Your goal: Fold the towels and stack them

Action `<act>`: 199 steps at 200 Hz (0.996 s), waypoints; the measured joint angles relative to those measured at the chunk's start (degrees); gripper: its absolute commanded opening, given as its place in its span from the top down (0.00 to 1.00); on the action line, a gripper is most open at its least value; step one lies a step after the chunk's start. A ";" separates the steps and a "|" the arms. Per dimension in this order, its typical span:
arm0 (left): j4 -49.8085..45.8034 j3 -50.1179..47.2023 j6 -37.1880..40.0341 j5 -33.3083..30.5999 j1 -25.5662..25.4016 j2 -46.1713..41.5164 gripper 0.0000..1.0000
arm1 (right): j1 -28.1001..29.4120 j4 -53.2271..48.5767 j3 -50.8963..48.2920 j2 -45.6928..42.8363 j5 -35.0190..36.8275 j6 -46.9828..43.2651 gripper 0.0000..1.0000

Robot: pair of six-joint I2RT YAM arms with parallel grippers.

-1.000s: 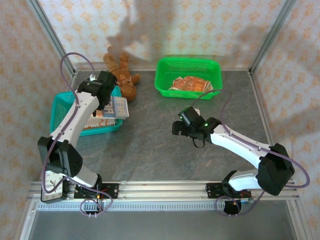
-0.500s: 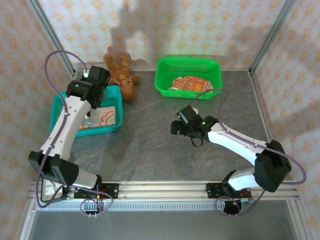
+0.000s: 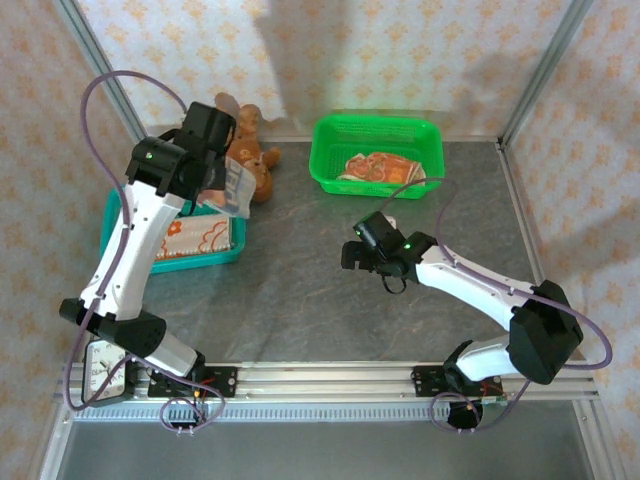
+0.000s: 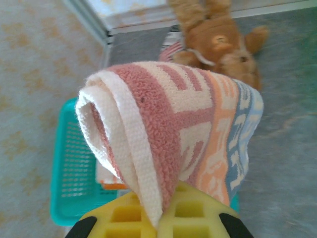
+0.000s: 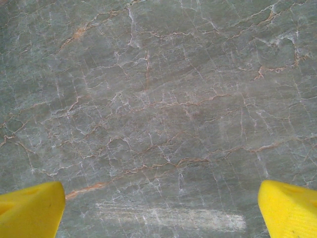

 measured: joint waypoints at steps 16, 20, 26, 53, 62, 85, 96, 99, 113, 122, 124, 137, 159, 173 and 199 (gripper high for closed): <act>-0.31 0.63 -0.87 2.21 -1.88 1.05 1.00 | 0.00 0.00 0.00 -0.02 0.02 0.31 0.01; -0.42 0.63 -1.07 2.64 -2.16 1.29 1.00 | 0.02 0.00 0.00 -0.02 0.02 0.39 0.01; -0.68 0.63 -1.38 3.15 -2.45 1.81 1.00 | 0.02 0.00 0.00 -0.02 0.00 0.48 0.01; -1.33 0.44 -2.43 4.22 -2.58 4.50 1.00 | 0.00 0.00 -0.04 -0.02 0.00 0.85 0.01; -1.44 0.24 -2.82 4.20 -2.58 5.11 1.00 | 0.02 0.02 -0.09 -0.04 0.02 0.87 0.01; -1.90 -0.37 -4.20 4.07 -2.58 5.88 1.00 | 0.00 0.04 -0.35 -0.22 0.00 1.05 0.01; -2.14 -0.37 -4.81 4.33 -2.58 5.99 1.00 | 0.02 0.02 -0.57 -0.33 0.02 1.05 0.01; -2.21 -0.35 -5.09 4.52 -2.60 5.99 1.00 | 0.02 0.02 -0.63 -0.35 0.00 1.05 0.01; -2.45 -0.11 -6.21 5.38 -2.89 6.01 1.00 | 0.02 0.02 -0.85 -0.35 0.02 1.05 0.01; -2.45 0.15 -6.86 5.77 -3.23 6.08 1.00 | 0.00 0.02 -0.87 -0.37 0.02 1.05 0.01; -2.45 0.20 -6.93 5.81 -3.37 6.08 1.00 | 0.00 0.02 -0.87 -0.37 0.02 1.05 0.01; -2.47 0.20 -7.43 6.05 -3.76 6.08 1.00 | 0.02 0.02 -0.87 -0.37 0.00 1.05 0.01; -2.56 -0.04 -7.41 5.27 -4.09 6.10 1.00 | 0.02 0.00 -0.87 -0.35 0.00 1.05 0.01; -3.02 -0.35 -7.32 3.48 -4.07 6.12 1.00 | 0.00 0.04 -0.96 -0.37 0.00 1.05 0.01; -5.38 -0.42 -6.71 -0.52 -3.43 6.47 1.00 | 0.02 0.02 -1.40 -0.37 0.00 1.03 0.01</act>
